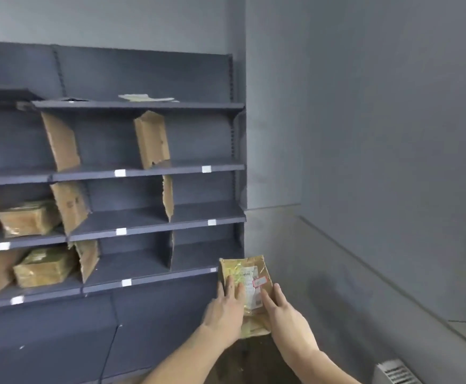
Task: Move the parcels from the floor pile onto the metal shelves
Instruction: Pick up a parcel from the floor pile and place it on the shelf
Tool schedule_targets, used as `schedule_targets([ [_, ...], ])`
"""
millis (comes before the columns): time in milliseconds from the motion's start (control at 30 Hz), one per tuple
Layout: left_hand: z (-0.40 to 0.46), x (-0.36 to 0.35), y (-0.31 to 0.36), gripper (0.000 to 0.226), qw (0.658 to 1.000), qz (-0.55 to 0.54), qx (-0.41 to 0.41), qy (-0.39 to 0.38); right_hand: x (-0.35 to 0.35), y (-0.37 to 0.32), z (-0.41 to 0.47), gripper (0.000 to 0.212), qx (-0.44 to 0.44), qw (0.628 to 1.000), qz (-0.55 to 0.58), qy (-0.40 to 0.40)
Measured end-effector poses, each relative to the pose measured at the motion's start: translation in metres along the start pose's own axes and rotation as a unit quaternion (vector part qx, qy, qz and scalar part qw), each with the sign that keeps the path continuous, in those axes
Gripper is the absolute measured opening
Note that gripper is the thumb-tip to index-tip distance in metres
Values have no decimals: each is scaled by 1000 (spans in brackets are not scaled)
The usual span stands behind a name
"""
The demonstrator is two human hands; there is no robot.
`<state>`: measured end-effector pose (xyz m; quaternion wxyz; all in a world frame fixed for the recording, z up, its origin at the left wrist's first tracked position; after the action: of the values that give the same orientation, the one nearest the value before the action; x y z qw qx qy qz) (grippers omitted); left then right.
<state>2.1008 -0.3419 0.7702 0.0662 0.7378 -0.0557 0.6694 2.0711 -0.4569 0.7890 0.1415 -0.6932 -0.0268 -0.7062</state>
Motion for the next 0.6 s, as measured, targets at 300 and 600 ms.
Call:
schedule_targets([
  [300,-64,26,-192,79,993,11,110,35,-24,-188,57,77,116,993,-17,6],
  [600,-117,37,-335,78,988,-16,141,56,-37,-343,80,81,178,983,-42,13],
])
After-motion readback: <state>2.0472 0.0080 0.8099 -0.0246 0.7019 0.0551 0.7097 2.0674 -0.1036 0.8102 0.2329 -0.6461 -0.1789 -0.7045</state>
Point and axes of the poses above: each hand's wrist, its own z-axis towards the middle knuckle, its own x-axis out of the back of the hand, y = z × x, the point moved 10 cm from there along z, towards the middle knuckle, and after that the axes turned 7 degrees about -y, right-handed, at the moved point
